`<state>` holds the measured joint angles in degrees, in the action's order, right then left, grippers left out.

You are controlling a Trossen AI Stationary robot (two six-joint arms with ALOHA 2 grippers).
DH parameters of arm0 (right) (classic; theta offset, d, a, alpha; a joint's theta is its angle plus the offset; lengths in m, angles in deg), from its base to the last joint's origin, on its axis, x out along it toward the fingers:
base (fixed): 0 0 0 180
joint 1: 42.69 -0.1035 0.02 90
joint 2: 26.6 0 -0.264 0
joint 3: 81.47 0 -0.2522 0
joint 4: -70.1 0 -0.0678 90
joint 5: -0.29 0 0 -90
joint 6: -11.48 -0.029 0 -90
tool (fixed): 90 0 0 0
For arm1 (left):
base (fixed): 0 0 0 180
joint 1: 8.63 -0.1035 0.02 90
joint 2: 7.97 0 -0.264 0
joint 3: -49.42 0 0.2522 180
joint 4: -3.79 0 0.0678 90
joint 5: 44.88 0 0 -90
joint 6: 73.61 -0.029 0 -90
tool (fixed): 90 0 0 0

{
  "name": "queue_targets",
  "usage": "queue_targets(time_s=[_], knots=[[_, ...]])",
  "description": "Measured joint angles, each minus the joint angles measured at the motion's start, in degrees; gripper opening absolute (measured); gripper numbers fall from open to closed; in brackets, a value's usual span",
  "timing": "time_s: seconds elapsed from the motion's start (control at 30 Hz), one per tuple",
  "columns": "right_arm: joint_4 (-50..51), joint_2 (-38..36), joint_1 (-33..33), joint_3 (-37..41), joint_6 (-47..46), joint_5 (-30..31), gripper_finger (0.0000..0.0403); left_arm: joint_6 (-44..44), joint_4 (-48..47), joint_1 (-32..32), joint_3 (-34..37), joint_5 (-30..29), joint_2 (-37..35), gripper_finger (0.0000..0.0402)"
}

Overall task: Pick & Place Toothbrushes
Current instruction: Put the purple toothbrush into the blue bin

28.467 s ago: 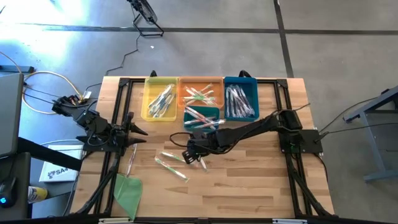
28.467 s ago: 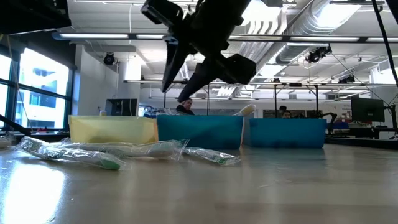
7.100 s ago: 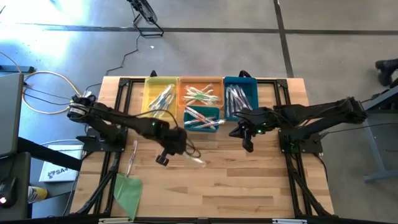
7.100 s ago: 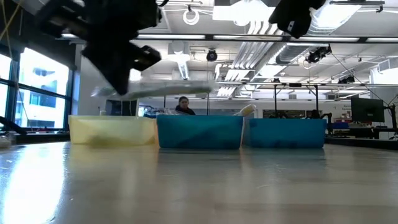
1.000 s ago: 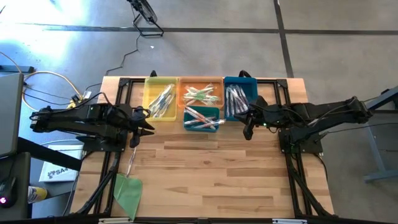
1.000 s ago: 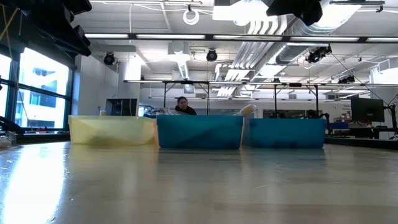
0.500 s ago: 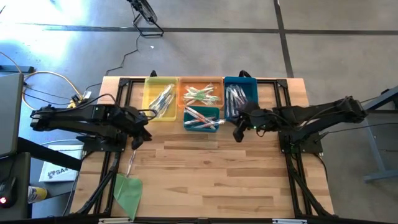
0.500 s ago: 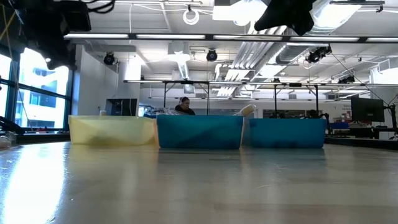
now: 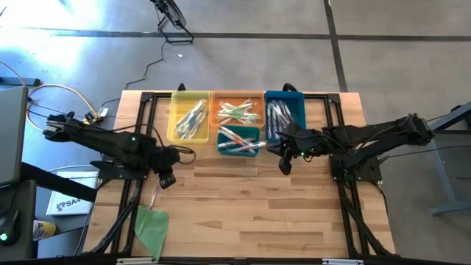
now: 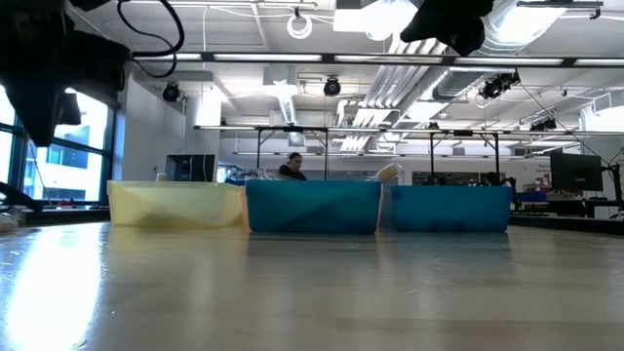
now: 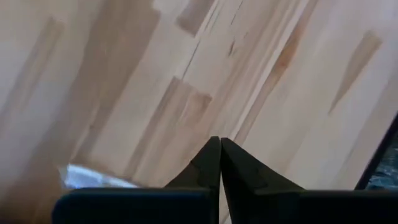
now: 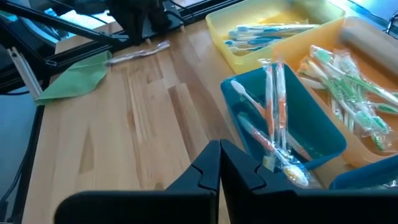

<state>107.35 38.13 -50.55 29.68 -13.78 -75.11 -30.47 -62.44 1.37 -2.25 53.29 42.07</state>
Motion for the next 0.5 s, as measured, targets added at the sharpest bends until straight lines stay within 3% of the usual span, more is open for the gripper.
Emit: queue_targets(time_s=[0.3,0.5], knots=[[-0.01,0.0,0.0,0.0,1.59,-0.16,0.0002,17.29,-8.12,10.17,0.0,-0.27,9.76,0.0001],[-0.06,0.0,0.01,0.0,1.76,-0.18,0.0002,24.93,-11.13,15.6,0.02,-5.67,16.12,0.0001]])
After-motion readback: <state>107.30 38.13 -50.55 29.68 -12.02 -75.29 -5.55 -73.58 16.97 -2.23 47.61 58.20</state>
